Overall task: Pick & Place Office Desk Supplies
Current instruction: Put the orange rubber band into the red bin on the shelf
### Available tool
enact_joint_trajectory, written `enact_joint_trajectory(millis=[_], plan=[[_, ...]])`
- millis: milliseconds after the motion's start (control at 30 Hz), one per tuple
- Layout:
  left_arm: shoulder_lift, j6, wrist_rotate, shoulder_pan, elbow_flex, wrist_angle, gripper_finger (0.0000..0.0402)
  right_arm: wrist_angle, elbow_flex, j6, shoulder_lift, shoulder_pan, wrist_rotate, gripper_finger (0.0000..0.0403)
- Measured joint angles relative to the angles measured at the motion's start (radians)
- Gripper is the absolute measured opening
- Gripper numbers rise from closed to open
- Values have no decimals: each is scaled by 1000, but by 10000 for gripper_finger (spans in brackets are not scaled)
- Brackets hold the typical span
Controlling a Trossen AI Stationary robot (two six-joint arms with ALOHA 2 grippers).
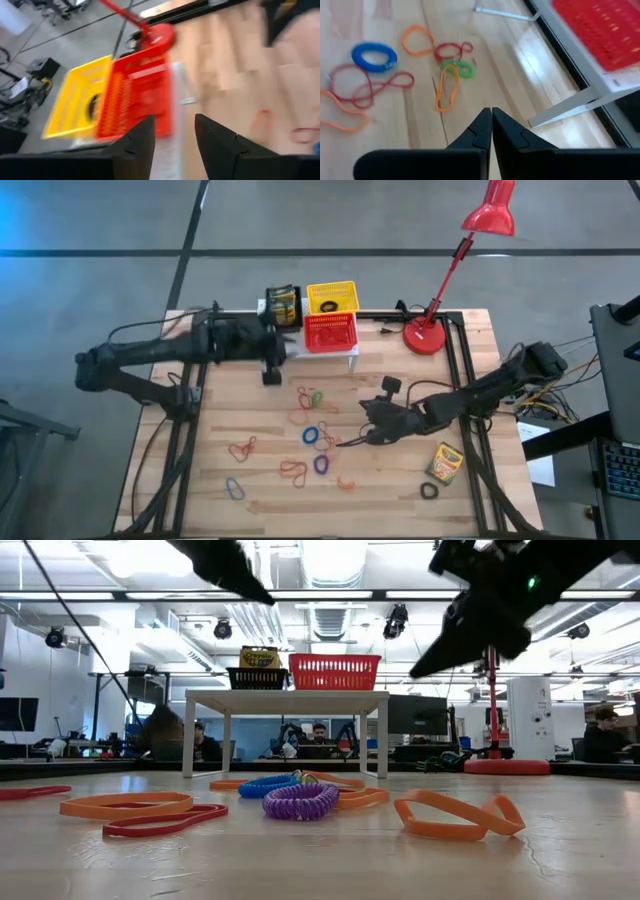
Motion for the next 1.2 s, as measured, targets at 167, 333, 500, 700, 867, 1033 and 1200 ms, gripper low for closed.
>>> enact_joint_trajectory(millis=[167,333,500,700,867,1033,1200], plan=[[33,-113,-113,-223,-29,6,133,-48,-36,93,-86,2,-45,35],[43,-242,-159,-363,-156,113,131,-30,-120,188,-128,1,-90,76],[43,-386,-175,-414,-333,299,131,116,-203,243,-108,-7,-132,123],[66,-591,-178,-426,-504,487,131,383,-257,187,9,-70,-304,166],[123,-770,-208,-472,-574,571,131,453,-210,76,134,-130,-364,184],[199,-888,-265,-545,-586,640,131,472,-117,-71,262,-173,-433,181],[273,-934,-328,-591,-571,719,131,477,-37,-132,332,-210,-491,169]])
